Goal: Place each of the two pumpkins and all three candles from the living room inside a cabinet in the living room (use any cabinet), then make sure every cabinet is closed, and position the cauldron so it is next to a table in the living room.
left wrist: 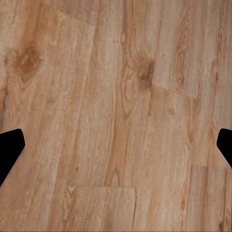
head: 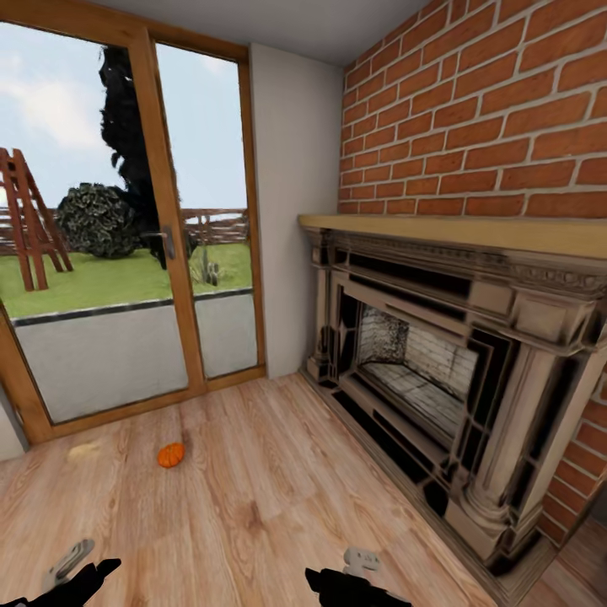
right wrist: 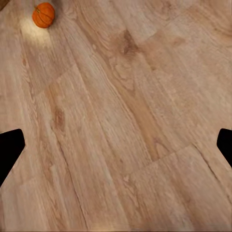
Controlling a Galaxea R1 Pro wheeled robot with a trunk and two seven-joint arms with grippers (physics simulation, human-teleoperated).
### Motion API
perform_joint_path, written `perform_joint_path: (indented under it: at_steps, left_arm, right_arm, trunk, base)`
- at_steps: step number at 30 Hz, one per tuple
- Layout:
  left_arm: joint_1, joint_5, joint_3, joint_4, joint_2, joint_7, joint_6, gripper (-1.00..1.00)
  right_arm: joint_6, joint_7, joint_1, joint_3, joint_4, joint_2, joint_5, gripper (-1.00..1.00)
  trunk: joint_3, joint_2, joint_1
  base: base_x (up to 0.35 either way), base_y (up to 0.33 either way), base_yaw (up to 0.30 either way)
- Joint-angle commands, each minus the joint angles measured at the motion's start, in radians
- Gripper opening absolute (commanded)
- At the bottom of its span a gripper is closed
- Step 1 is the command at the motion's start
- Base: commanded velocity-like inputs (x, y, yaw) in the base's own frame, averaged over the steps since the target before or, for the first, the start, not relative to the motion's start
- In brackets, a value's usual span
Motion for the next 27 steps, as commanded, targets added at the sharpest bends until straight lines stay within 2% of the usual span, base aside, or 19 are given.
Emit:
perform_joint_path:
  at_steps: [1, 15, 21, 27]
  left_arm:
    - [0.000, 0.011, -0.008, 0.000, 0.000, -0.002, 0.006, 1.00]
    - [0.007, 0.011, -0.008, 0.000, -0.001, -0.002, 0.005, 1.00]
    - [0.007, 0.012, -0.008, 0.000, -0.001, -0.002, 0.005, 1.00]
    - [0.007, 0.013, -0.008, 0.000, -0.002, -0.002, 0.005, 1.00]
  right_arm:
    - [0.001, 0.004, -0.001, 0.003, -0.001, 0.000, -0.006, 1.00]
    - [-0.002, 0.009, -0.001, 0.004, 0.001, 0.004, -0.003, 1.00]
    - [-0.002, 0.009, -0.001, 0.004, 0.002, 0.005, -0.002, 1.00]
    - [-0.002, 0.009, -0.001, 0.004, 0.002, 0.005, -0.002, 1.00]
  trunk:
    - [-0.001, -0.001, 0.000]
    - [-0.001, -0.001, 0.000]
    - [-0.001, -0.001, 0.000]
    - [-0.001, -0.001, 0.000]
  base:
    - [0.243, 0.207, 0.009]
    - [0.266, 0.192, 0.005]
    - [0.260, 0.181, 0.123]
    - [0.070, 0.272, 0.216]
